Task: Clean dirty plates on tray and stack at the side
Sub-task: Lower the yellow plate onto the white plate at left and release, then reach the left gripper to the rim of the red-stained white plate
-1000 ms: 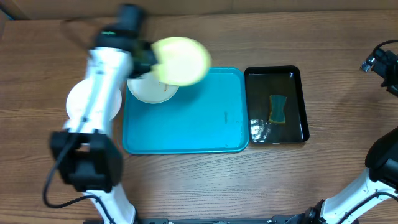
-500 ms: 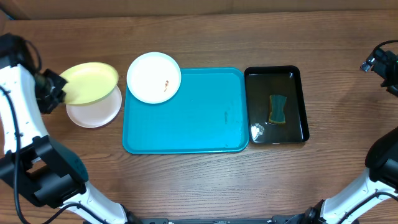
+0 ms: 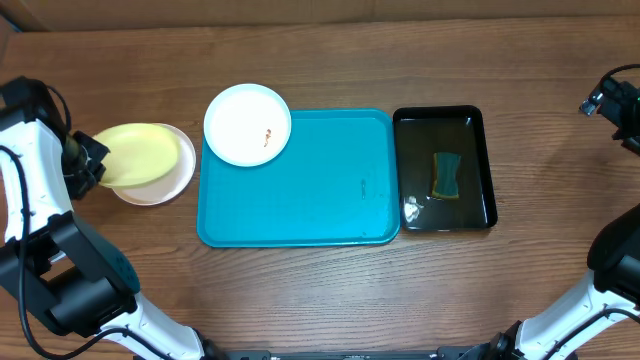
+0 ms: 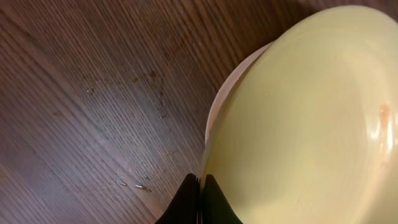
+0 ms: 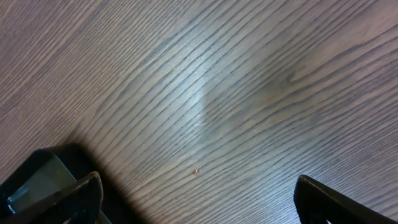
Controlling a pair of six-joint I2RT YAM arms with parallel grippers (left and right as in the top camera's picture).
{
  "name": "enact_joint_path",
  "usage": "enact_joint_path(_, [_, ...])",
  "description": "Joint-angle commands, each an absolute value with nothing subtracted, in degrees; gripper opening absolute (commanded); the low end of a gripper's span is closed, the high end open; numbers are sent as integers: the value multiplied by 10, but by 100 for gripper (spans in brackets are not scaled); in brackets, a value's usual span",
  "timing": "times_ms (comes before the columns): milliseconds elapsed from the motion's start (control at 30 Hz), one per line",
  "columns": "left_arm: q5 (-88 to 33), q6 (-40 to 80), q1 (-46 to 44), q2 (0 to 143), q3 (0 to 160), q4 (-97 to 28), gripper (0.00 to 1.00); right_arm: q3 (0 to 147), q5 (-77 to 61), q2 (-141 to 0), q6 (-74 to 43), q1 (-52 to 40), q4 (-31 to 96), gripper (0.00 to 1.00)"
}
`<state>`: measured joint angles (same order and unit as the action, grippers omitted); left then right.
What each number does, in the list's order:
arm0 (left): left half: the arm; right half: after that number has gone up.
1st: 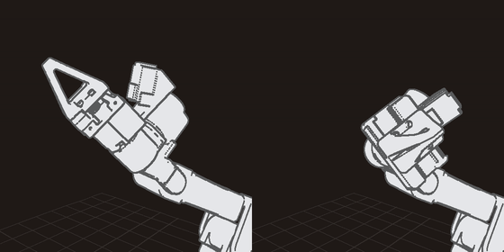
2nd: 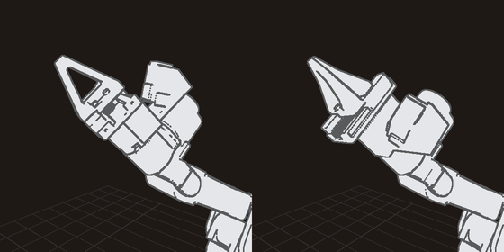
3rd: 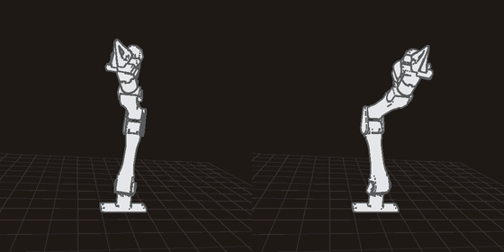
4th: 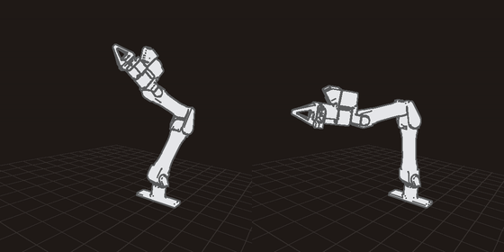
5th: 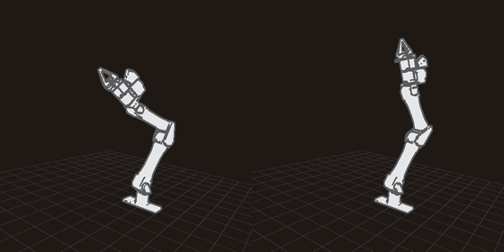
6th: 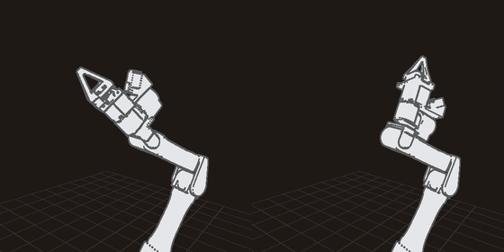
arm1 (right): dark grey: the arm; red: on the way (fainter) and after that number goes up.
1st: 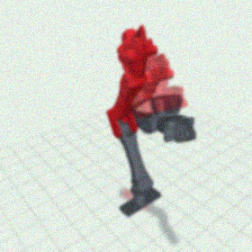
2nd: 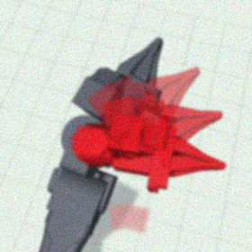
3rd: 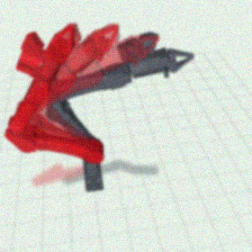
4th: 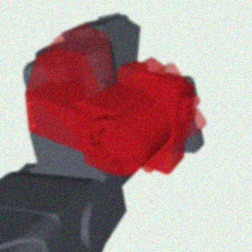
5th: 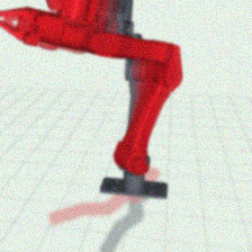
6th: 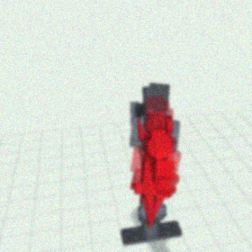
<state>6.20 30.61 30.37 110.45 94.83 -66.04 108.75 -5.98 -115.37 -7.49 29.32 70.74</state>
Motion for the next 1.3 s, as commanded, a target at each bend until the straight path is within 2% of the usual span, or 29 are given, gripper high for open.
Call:
enact_joint_path(0, [59,283,299,1083,938,-649,15,1096,-60,-1148,-73,293,706,100])
enact_joint_path(67, [28,263,299,1083,939,-644,40,1096,-60,-1148,-73,293,706,100])
enact_joint_path(133, [-25,232,299,1083,947,-643,78,1096,-60,-1148,-73,293,706,100])
enact_joint_path(167, [-53,218,299,1083,951,-643,86,1096,-60,-1148,-73,293,706,100])
enact_joint_path(233, [-112,196,298,1082,963,-648,90,1096,-60,-1148,-73,293,706,100])
enact_joint_path(367, [-207,152,279,1082,983,-653,89,1096,-60,-1148,-73,293,706,100])
enact_joint_path(467, [-213,134,249,1082,984,-643,85,1096,-60,-1148,-73,293,706,100])
enact_joint_path(533, [-203,113,218,1083,984,-632,77,1096,-60,-1148,-73,293,706,100])
enact_joint_path(600, [-181,100,187,1084,984,-622,59,1096,-60,-1148,-73,293,706,100])
enact_joint_path(633, [-164,100,171,1084,984,-616,56,1096,-60,-1148,-73,293,706,100])
enact_joint_path(700, [-125,101,139,1085,982,-603,58,1096,-60,-1148,-73,293,706,100])
enact_joint_path(867, [-48,103,83,1085,976,-575,71,1096,-60,-1148,-73,293,706,100])
enact_joint_path(1267, [-55,49,71,1135,976,-511,68,1096,-60,-1148,-73,293,706,100])
